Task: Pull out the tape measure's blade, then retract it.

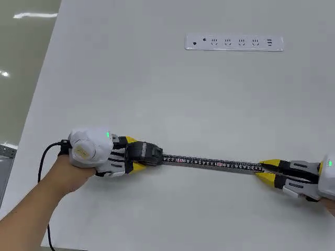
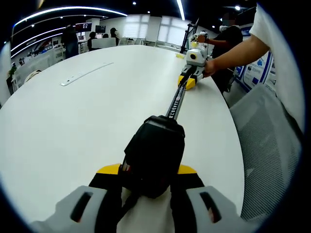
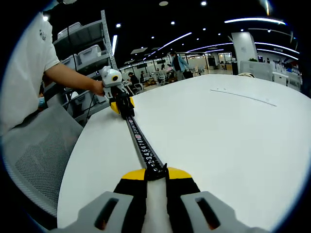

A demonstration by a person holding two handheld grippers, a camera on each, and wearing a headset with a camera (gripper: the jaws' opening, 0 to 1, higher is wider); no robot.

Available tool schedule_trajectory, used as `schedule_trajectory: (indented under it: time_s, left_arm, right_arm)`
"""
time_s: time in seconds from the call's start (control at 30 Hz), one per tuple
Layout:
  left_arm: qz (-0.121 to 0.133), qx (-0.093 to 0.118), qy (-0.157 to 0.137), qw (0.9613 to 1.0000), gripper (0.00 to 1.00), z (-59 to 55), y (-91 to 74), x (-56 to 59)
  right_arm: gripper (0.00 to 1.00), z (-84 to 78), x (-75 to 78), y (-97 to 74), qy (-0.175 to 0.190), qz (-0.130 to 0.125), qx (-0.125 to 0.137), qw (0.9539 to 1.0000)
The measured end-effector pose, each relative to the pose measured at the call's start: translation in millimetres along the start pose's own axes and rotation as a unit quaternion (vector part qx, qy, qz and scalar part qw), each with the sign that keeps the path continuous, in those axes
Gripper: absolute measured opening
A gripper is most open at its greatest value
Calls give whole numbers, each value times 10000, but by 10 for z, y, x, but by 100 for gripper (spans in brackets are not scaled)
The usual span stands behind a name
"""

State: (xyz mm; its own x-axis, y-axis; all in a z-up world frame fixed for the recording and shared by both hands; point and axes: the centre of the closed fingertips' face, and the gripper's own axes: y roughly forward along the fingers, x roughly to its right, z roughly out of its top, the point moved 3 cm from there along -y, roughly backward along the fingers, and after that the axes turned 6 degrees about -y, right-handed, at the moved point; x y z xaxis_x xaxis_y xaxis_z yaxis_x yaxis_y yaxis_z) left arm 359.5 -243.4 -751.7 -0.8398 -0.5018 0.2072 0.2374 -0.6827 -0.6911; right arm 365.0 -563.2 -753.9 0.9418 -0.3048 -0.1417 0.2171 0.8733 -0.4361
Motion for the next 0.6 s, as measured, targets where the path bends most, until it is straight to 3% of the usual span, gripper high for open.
schedule_trajectory:
  time_s: [0.13, 0.43, 0.6]
  left_arm:
    - [62, -178, 97, 9998, 36, -42, 13, -15]
    - [161, -62, -72, 9998, 50, -12, -27, -34]
    - [186, -82, -111, 9997, 50, -20, -60, -30]
  right_arm:
    - [16, 9, -11, 0, 45, 0, -2, 10000]
    - [27, 52, -51, 12, 129, 45, 49, 9999]
    - [30, 105, -54, 18, 59, -34, 52, 10000]
